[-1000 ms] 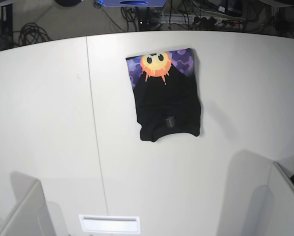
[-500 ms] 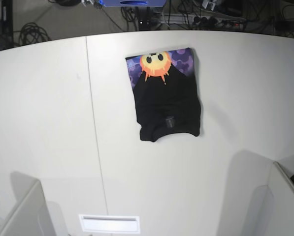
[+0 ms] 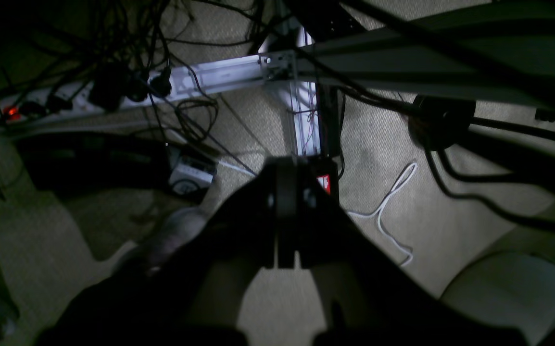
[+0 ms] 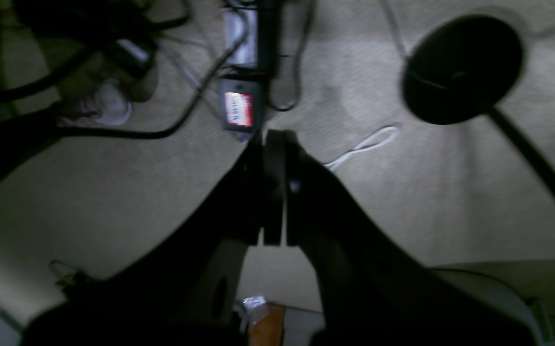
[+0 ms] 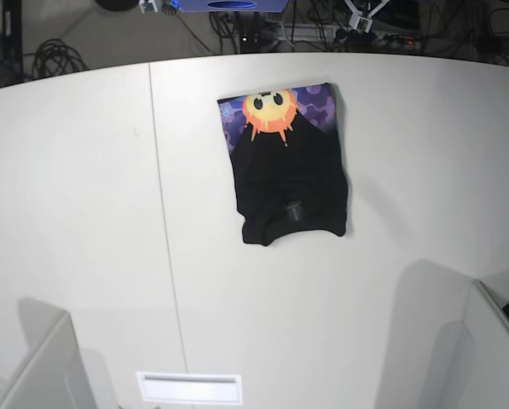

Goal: Fold the T-shirt properly

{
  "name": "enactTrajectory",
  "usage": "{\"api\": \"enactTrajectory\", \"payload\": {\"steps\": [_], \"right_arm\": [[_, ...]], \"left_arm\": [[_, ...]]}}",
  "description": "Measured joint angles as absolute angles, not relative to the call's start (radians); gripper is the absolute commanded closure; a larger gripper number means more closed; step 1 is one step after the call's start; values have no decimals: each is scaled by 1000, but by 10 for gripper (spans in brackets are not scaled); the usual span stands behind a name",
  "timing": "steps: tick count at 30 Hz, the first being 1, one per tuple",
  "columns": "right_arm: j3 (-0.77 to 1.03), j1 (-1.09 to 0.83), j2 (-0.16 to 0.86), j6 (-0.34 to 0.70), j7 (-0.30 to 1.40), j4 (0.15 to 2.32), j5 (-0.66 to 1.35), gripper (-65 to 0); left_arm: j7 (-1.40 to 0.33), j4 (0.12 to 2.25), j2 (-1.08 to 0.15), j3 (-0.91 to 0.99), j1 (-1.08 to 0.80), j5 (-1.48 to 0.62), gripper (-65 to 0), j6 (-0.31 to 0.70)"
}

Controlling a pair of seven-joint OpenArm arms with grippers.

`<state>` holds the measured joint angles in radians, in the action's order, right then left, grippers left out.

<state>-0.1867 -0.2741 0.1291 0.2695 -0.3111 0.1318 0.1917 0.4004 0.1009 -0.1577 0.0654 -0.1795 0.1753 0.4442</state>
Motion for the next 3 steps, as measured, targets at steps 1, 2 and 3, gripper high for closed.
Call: {"api": "enactTrajectory", "payload": {"steps": [1, 2, 3], "right_arm": [[-187, -272, 129, 269, -311, 132, 191, 0], [-187, -272, 128, 269, -306, 141, 191, 0], [-187, -273, 125, 269, -304, 154, 191, 0]], "left_arm": [[401, 101, -158, 65, -174, 175, 0, 444], [400, 101, -159, 65, -169, 175, 0, 444], [400, 102, -159, 66, -166, 174, 0, 444]]}}
